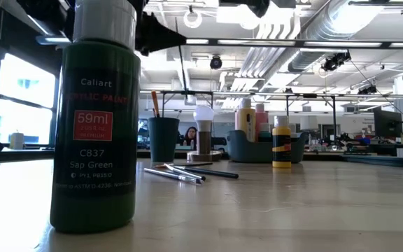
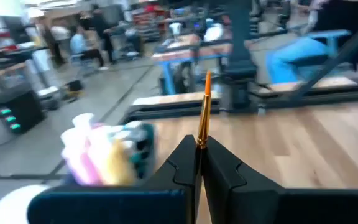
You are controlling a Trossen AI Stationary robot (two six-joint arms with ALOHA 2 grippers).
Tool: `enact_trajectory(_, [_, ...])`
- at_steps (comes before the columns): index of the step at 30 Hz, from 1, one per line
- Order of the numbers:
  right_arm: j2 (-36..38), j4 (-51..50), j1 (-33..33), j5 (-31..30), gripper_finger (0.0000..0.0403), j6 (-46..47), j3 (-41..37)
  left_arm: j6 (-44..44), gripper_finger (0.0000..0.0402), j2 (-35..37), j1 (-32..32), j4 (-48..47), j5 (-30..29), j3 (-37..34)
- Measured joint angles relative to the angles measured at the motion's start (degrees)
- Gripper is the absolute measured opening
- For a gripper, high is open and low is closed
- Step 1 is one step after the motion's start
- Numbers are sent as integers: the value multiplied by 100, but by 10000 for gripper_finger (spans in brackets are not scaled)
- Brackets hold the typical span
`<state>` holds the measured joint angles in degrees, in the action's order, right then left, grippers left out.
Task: Pick & Place Paint Supplies
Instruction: Put the gold paintbrush into the blue cup
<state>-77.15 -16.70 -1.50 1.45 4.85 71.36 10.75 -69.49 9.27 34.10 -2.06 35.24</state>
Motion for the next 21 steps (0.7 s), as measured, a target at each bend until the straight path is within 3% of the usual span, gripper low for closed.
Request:
enact_trajectory(10, [160,-681,200,-12,126,-25,0,-152,6,789,1722,-726,670,10])
enact_trajectory(21, [-416,-526,343,-305,116,-58,0,-798,6,87,2851,-766,1502,7])
